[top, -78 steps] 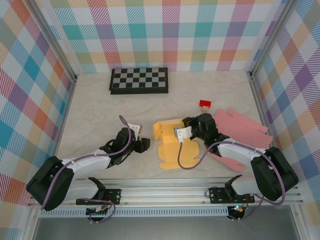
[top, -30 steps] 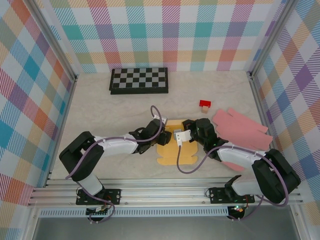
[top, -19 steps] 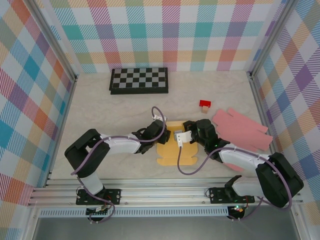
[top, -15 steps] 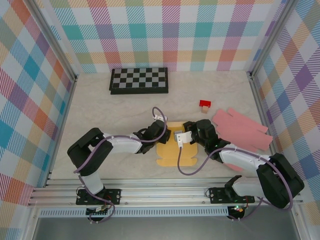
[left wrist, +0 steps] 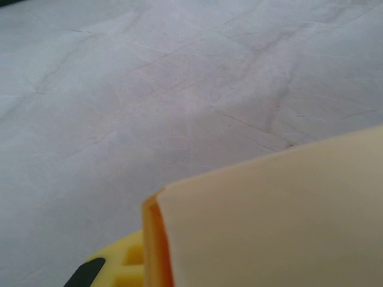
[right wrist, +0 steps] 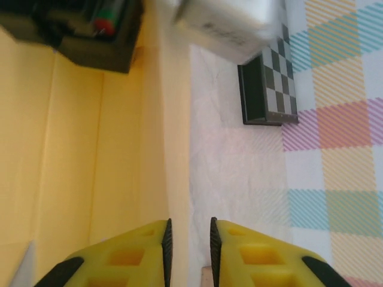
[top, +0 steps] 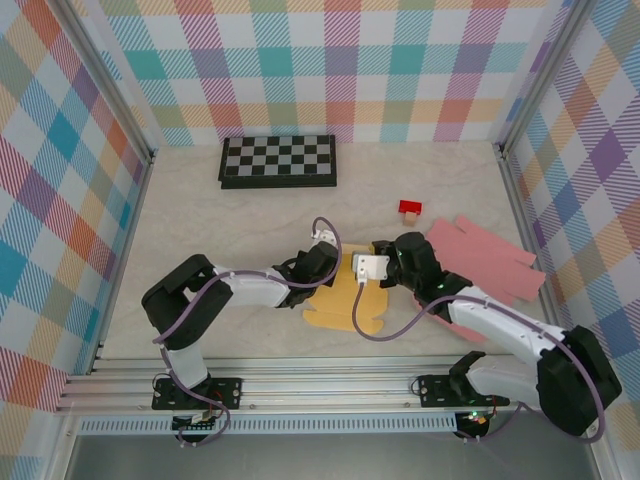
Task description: Fold the paper box
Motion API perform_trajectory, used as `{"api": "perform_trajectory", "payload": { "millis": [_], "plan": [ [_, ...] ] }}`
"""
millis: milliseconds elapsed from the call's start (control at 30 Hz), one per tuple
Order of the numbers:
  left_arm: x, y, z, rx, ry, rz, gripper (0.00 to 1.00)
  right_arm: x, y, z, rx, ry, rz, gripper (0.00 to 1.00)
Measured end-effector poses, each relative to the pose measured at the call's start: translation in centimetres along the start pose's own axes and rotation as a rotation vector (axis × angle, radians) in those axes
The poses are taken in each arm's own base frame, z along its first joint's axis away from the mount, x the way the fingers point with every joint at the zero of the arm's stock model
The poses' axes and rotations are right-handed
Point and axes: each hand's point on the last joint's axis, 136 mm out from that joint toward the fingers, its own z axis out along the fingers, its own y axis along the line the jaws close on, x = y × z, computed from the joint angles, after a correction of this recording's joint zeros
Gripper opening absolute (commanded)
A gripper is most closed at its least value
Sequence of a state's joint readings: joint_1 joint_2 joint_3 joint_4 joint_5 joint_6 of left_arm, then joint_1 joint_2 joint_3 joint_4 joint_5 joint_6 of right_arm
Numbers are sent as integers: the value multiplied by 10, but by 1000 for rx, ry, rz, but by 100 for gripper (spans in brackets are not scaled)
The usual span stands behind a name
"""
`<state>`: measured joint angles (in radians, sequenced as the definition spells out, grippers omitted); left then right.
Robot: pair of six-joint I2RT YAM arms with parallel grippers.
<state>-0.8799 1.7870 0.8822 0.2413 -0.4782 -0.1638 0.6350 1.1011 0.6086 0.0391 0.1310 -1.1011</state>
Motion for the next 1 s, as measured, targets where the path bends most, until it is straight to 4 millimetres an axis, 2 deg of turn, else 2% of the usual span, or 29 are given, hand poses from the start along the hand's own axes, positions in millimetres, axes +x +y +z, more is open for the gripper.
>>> {"api": "perform_trajectory", "payload": {
  "millis": [200,267,333,400,500,667,867,1000],
  "plan": [
    [-6,5,0,-32,-38,35,9,-42,-68,-49,104,-135,353,42],
    [-5,6,0,-29,-48,38,9,-47,-80,-54,105,-151,474,41],
    [-5,6,0,-26,-58,41,9,-46,-83,-48,85,-134,603,41],
    [-5,6,0,-24,-66,45,9,-37,-80,-32,59,-86,737,41],
    [-5,6,0,-21,-76,50,9,-16,-62,-7,12,11,923,41],
    [-6,4,1,-18,-87,59,10,5,-34,24,-41,128,1112,41],
    [-3,1,6,-6,-89,56,12,25,4,42,-97,235,1201,39],
    [0,0,8,-3,-77,61,18,29,6,44,-79,243,1230,39]
  ]
}}
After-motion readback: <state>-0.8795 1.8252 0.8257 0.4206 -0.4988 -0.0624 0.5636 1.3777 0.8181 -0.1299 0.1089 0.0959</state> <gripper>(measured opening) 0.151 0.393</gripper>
